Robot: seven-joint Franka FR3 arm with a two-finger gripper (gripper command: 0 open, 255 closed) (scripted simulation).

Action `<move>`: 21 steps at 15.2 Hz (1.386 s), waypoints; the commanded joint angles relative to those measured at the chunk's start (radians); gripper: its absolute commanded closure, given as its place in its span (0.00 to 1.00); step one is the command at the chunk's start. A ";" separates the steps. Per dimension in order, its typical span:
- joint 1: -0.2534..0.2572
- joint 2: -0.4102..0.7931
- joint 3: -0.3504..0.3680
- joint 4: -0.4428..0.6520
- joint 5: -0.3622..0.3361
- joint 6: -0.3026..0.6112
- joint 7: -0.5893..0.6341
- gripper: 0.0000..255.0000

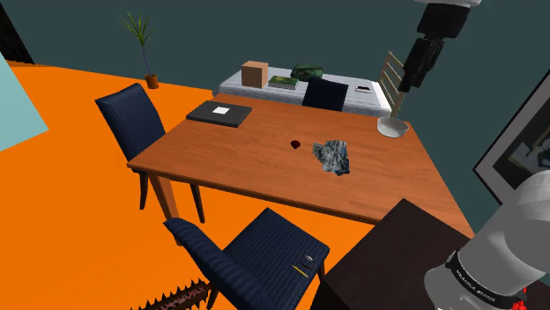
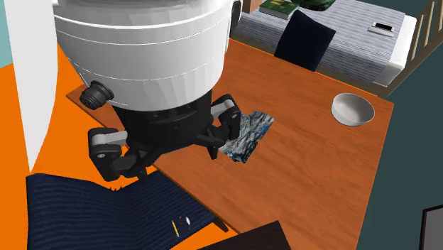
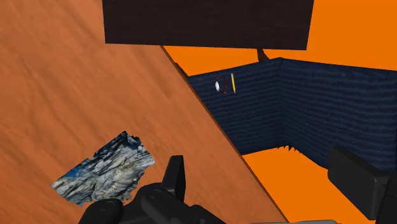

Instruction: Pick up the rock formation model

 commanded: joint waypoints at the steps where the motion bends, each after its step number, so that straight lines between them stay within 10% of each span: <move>1: 0.000 0.000 0.000 0.000 0.000 0.000 0.000 0.00; 21: -0.042 0.407 -0.062 -0.286 -0.284 0.638 -0.211 0.00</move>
